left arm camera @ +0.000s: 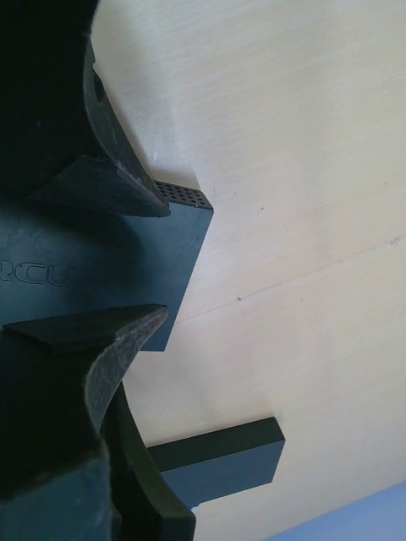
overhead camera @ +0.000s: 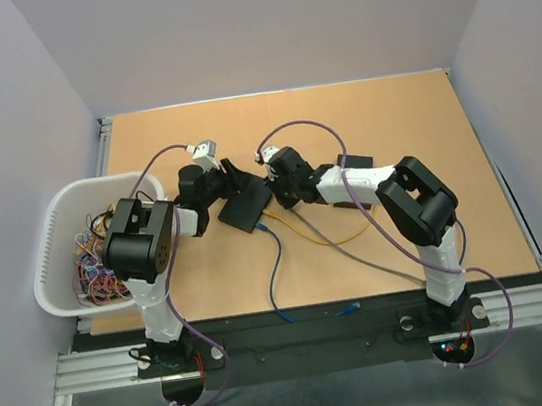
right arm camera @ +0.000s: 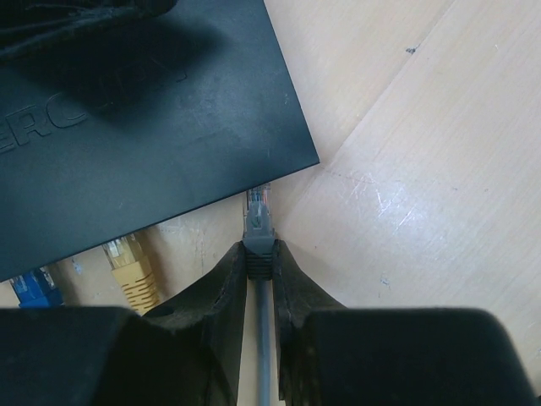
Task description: Insert the plug into the switch port
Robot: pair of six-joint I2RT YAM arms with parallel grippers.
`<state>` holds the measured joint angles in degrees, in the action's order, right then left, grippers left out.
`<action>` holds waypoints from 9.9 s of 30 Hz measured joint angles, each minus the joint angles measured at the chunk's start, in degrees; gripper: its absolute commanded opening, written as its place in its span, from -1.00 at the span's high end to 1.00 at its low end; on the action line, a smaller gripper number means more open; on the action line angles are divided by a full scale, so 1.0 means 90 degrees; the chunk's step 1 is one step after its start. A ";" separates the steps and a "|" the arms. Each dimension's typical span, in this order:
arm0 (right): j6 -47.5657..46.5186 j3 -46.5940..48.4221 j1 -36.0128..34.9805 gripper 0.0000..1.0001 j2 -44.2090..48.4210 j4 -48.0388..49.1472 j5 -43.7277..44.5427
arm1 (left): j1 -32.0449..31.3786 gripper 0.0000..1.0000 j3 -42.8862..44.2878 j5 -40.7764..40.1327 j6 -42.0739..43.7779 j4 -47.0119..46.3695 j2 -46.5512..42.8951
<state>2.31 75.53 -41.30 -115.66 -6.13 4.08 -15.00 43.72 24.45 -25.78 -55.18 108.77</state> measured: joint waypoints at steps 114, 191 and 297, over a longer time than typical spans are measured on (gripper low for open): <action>-0.0233 0.2220 0.0112 0.99 -0.1076 -0.1977 -0.1365 | -0.0199 0.06 -0.0192 -0.1399 0.0058 0.0255 0.0022; 0.3415 -0.2628 -0.0333 -1.00 0.6603 -0.3281 0.1489 | -0.1185 -0.97 -0.0121 -0.1965 0.0029 0.7079 -0.6659; 0.3619 -0.2824 -0.0333 -1.00 0.9192 -0.4274 0.1994 | 0.0821 -0.97 -0.3279 -0.4107 0.3356 -0.3385 -0.3004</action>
<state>34.87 50.11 -44.29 -32.93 -44.60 22.02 -7.62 14.22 -12.51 4.43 -85.65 81.73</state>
